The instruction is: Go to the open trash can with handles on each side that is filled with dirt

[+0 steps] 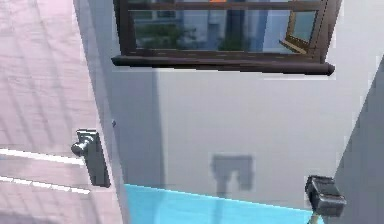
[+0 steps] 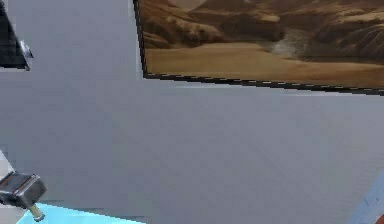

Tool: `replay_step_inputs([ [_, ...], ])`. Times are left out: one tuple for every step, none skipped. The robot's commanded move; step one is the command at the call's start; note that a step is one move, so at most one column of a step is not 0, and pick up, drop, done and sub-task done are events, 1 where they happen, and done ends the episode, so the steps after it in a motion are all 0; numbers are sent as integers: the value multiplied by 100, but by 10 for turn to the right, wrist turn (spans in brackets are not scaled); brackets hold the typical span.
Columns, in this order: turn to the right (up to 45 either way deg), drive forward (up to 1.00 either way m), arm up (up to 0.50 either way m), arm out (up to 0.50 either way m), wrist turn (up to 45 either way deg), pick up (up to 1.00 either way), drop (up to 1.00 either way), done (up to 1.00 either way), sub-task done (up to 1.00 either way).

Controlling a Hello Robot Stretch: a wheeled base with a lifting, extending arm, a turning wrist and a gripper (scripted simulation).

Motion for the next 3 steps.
replay_step_inputs([
  [60, 0, 0, 0, 0, 0, 0, 0, 0],
  [0, 70, 0, 0, 0, 0, 0, 0, 0],
  [-450, 0, 0, 0, 0, 0, 0, 0, 0],
])
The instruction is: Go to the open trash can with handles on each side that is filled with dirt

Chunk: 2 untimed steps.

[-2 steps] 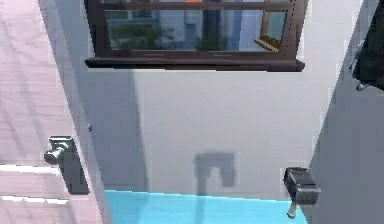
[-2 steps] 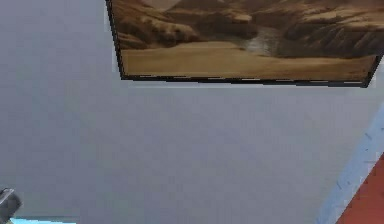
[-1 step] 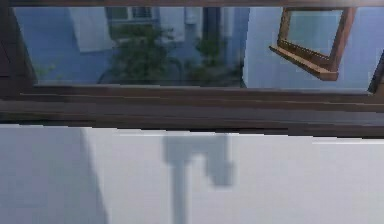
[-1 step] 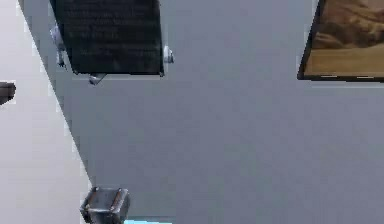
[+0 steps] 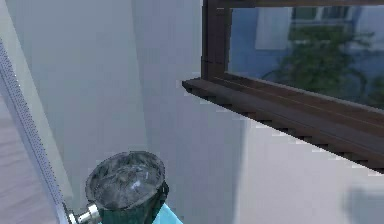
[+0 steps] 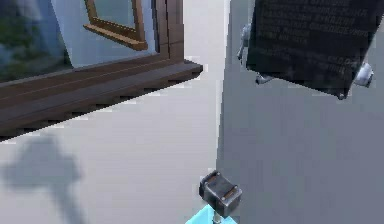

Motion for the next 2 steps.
replay_step_inputs([
  [-180, 0, 0, 0, 0, 0, 0, 0, 0],
  [0, 0, 0, 0, 0, 0, 0, 100, 0],
])
